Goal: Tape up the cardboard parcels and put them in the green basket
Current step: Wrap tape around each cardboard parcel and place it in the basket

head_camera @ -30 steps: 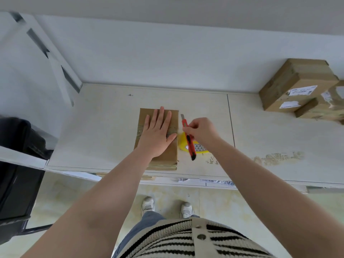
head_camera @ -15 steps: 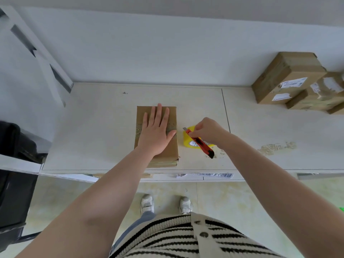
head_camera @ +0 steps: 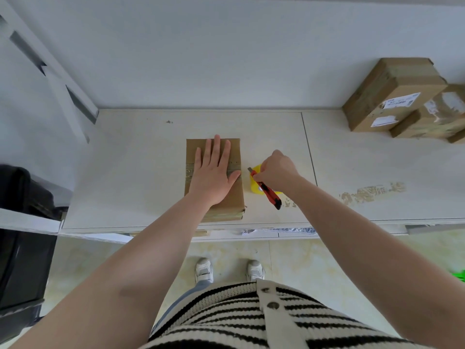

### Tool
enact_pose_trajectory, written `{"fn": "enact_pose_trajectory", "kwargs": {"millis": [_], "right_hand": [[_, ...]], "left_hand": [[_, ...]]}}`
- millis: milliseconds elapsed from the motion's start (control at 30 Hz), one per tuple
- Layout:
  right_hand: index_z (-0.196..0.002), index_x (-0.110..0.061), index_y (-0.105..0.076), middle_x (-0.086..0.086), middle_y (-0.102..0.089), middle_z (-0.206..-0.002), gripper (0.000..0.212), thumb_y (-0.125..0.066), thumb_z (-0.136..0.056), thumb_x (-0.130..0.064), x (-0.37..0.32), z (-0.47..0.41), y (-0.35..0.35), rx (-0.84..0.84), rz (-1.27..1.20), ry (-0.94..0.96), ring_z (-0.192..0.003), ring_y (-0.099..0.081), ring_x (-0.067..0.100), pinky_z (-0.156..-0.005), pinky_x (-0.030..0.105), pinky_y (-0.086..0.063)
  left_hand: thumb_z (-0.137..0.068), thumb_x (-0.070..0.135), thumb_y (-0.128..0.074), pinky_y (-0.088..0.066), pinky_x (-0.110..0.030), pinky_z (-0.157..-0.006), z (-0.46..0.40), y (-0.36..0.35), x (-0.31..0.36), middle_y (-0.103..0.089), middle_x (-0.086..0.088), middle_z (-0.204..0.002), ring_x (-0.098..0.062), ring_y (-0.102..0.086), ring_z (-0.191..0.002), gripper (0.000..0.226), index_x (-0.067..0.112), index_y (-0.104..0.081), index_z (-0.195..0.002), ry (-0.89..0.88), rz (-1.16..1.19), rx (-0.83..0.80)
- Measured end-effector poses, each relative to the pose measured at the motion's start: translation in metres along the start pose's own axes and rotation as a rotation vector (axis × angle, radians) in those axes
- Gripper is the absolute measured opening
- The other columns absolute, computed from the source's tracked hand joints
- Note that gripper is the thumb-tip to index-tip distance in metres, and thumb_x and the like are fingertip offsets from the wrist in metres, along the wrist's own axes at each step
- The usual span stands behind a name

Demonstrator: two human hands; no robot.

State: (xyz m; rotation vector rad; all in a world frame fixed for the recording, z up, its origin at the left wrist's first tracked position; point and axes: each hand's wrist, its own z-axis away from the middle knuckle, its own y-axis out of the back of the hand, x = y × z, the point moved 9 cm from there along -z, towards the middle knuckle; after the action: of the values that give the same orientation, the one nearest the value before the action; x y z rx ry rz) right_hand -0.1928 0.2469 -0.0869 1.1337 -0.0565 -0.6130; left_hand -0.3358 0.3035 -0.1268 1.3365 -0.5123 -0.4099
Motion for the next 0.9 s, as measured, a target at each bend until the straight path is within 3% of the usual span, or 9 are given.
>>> {"fn": "enact_pose_trajectory", "kwargs": {"millis": [133,200,267,400,467,600,767,833,900], "right_hand": [[-0.062,-0.011,-0.053,0.006,-0.051,-0.065,0.041,-0.057,-0.097,-0.032,0.02,-0.006,0.004,0.097,-0.577,-0.051,-0.057,-0.049,0.02,-0.057,0.029,-0.042],[-0.065,-0.013,-0.057,0.002,-0.056,-0.066,0.033,-0.059,-0.096,-0.021,0.051,-0.007,0.012,0.183,-1.047,-0.14,-0.059,-0.049,0.015,-0.058,0.026,-0.042],[-0.077,-0.01,-0.065,0.0,-0.063,-0.074,0.022,-0.058,-0.097,-0.015,0.098,-0.01,0.014,0.287,-1.227,-0.269,-0.065,-0.054,0.013,-0.063,0.025,-0.046],[-0.1,-0.006,-0.073,0.0,-0.055,-0.069,0.019,-0.058,-0.097,-0.017,0.175,-0.015,-0.011,0.27,-0.963,-0.46,-0.057,-0.043,0.014,-0.053,0.024,-0.035],[-0.104,-0.004,-0.072,0.003,-0.056,-0.072,0.018,-0.059,-0.096,-0.013,0.191,-0.019,-0.033,0.218,-0.964,-0.503,-0.063,-0.048,0.019,-0.058,0.028,-0.04],[-0.112,-0.005,-0.07,0.007,-0.061,-0.081,0.019,-0.061,-0.095,-0.009,0.195,-0.03,-0.048,0.206,-0.941,-0.48,-0.064,-0.05,0.019,-0.055,0.028,-0.039],[-0.113,-0.005,-0.065,0.002,-0.056,-0.072,0.023,-0.06,-0.092,-0.001,0.182,-0.044,-0.04,0.232,-0.8,-0.379,-0.065,-0.054,0.02,-0.06,0.032,-0.046],[-0.114,-0.004,-0.064,0.006,-0.06,-0.08,0.024,-0.063,-0.091,-0.005,0.184,-0.045,-0.039,0.226,-0.729,-0.393,-0.063,-0.053,0.019,-0.057,0.03,-0.045],[-0.12,-0.008,-0.063,0.014,-0.061,-0.108,0.03,-0.066,-0.09,-0.011,0.19,-0.044,-0.036,0.234,-0.679,-0.435,-0.073,-0.055,0.023,-0.063,0.031,-0.046]], "left_hand": [[-0.099,0.059,-0.014,0.01,-0.047,-0.122,0.001,0.001,0.0,0.026,-0.01,-0.161,-0.028,0.02,-0.15,0.076,0.017,0.016,-0.156,-0.001,0.002,0.006],[-0.098,0.059,-0.014,0.01,-0.047,-0.122,0.001,0.001,0.0,0.024,-0.011,-0.162,-0.028,0.019,-0.151,0.076,0.017,0.014,-0.156,-0.002,0.001,0.005],[-0.098,0.059,-0.013,0.01,-0.047,-0.121,0.001,0.0,0.001,0.024,-0.01,-0.162,-0.028,0.019,-0.151,0.077,0.017,0.014,-0.156,0.0,-0.005,0.002],[-0.099,0.059,-0.015,0.011,-0.047,-0.121,-0.001,-0.001,0.001,0.028,-0.01,-0.161,-0.027,0.022,-0.15,0.076,0.018,0.017,-0.155,-0.001,0.002,-0.01],[-0.099,0.058,-0.016,0.012,-0.047,-0.12,-0.001,-0.001,0.001,0.029,-0.01,-0.16,-0.027,0.023,-0.149,0.077,0.018,0.018,-0.155,0.004,0.002,-0.017],[-0.1,0.058,-0.017,0.012,-0.048,-0.121,-0.001,0.001,0.001,0.031,-0.01,-0.159,-0.027,0.025,-0.148,0.077,0.018,0.02,-0.154,0.006,-0.001,-0.039],[-0.099,0.06,-0.013,0.011,-0.048,-0.122,0.0,0.001,0.001,0.034,-0.009,-0.158,-0.027,0.027,-0.148,0.077,0.019,0.024,-0.153,0.006,-0.009,-0.055],[-0.097,0.06,-0.012,0.012,-0.048,-0.121,0.0,0.001,0.0,0.034,-0.009,-0.158,-0.027,0.028,-0.147,0.078,0.019,0.025,-0.152,0.005,-0.007,-0.059],[-0.098,0.06,-0.013,0.013,-0.048,-0.121,0.0,0.0,0.0,0.034,-0.009,-0.158,-0.027,0.028,-0.147,0.077,0.019,0.025,-0.152,0.004,-0.005,-0.061]]}}
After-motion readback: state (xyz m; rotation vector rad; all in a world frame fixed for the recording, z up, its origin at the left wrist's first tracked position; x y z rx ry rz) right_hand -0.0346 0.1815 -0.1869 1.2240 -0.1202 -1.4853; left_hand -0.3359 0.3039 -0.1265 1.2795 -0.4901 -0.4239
